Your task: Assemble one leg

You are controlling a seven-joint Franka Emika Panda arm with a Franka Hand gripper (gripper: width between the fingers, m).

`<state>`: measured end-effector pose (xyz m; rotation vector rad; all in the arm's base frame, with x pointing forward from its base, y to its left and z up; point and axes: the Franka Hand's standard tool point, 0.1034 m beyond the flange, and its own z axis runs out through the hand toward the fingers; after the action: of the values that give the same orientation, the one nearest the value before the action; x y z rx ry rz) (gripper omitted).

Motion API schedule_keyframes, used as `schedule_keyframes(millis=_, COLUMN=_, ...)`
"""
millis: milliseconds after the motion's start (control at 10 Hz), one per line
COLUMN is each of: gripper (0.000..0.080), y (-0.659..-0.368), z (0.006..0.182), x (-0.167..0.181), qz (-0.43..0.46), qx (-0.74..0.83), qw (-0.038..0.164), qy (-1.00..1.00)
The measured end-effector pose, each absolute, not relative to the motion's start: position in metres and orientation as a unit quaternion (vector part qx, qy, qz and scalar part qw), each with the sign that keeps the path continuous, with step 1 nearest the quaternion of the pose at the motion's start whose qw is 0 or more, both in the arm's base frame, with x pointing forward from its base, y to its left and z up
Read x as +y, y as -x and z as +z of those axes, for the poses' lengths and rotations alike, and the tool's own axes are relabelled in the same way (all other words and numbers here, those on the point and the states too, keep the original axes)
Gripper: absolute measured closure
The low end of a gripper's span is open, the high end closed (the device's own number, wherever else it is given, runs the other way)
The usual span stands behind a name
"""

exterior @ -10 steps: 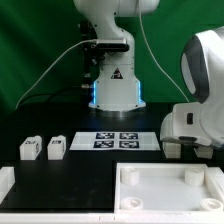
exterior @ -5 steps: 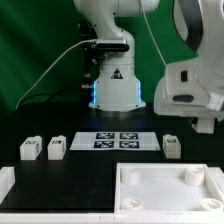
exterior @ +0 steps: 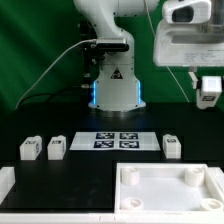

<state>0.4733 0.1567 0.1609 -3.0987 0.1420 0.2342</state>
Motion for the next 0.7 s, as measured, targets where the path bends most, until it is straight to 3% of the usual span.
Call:
schedule_keyframes(millis=300, gripper=0.0508, y=-0.481, z=0.162, x=0.16, qz=-0.054, qx=0.032, qw=0.032, qy=0.997)
schedule_keyframes(millis=500, gripper=0.0508, y=-0.539, z=0.19, x=0.146, qz=-0.135, qx=0.016, qw=0.052, qy=0.989)
schedule_keyframes(millis=700, gripper=0.0508, y=-0.576, z=0.202, x=0.155, qz=-0.247, qx=0.009, qw=0.07, qy=0.966)
